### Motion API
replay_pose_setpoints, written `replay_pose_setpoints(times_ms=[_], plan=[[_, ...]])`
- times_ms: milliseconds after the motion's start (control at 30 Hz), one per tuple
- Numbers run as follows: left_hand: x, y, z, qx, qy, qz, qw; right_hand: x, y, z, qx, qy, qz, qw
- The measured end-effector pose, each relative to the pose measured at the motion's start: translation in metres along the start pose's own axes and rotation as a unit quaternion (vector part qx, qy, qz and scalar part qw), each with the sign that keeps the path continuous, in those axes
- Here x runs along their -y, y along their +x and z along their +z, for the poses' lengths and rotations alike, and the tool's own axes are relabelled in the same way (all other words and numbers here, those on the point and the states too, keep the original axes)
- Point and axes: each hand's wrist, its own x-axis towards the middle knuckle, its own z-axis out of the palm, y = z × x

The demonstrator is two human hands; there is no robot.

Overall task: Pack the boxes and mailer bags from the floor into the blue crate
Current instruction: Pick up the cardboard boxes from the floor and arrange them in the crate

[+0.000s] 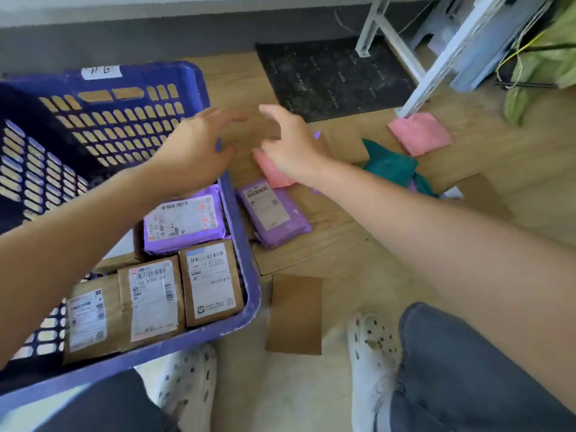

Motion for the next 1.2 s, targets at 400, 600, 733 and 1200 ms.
replay_pose_setpoints(times_ms=[400, 600, 733, 1200], plan=[[-0.088, -0.077, 0.148, 0.145, -0.087, -0.137, 0.976, -0.128, -0.122, -0.024, 0.013, -0.007, 0.199, 0.980], [-0.059, -0.127, 0.212, 0.206, -0.101, -0.275, 0.934, -0.176, -0.172, 0.015, 0.062, 0.041, 0.290, 0.954], [-0.042, -0.142, 0.233, 0.227, -0.138, -0.369, 0.891, -0.190, -0.191, 0.033, 0.087, 0.075, 0.326, 0.938], [-0.018, -0.153, 0.248, 0.295, -0.187, -0.467, 0.812, -0.191, -0.198, 0.054, 0.138, 0.176, 0.413, 0.883]])
